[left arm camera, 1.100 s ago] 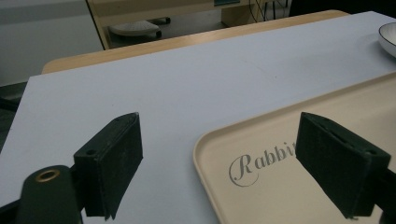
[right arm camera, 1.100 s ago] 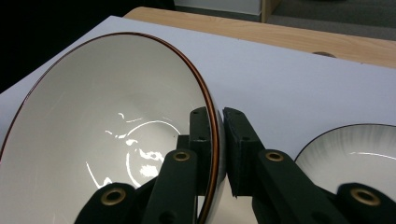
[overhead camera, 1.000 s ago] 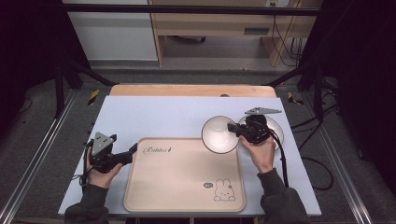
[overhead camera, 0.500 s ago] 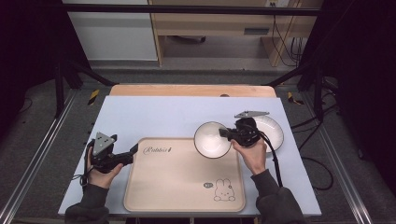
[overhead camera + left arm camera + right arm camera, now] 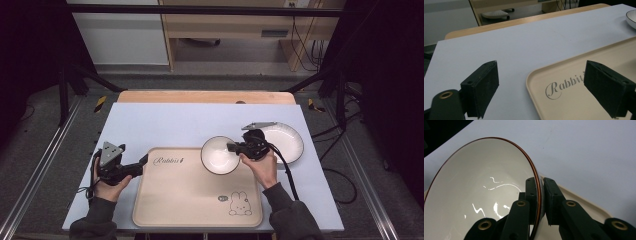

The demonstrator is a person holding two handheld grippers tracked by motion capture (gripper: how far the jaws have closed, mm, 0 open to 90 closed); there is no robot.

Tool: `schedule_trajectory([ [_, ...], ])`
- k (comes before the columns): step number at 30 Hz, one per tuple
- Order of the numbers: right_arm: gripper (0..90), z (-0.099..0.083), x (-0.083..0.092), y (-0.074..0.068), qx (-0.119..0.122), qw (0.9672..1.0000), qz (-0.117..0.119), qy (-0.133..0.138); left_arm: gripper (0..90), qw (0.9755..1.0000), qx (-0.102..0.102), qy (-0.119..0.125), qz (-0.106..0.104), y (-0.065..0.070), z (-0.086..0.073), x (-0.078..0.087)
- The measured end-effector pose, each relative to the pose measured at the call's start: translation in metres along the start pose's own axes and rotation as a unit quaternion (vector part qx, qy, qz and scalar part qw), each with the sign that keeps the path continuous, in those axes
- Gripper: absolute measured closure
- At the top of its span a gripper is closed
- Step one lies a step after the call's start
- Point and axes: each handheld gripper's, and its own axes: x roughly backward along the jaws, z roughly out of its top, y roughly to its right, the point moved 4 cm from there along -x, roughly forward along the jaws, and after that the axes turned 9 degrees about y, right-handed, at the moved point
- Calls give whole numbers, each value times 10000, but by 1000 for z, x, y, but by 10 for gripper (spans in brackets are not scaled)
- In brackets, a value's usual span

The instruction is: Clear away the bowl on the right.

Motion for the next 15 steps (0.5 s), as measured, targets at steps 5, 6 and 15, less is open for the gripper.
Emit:
schedule_trajectory([
  [5, 827, -4, -7, -3, 12, 9999, 47, -110, 124, 10000, -1, -3, -2, 0, 0, 0],
  [6, 827, -5, -8, -4, -2, 9999, 58, -138, 125, 10000, -6, -5, -1, 0, 0, 0],
  [15, 827, -16, -24, -7, 7, 9991, 119, -395, 125, 10000, -3, -25, -11, 0, 0, 0],
])
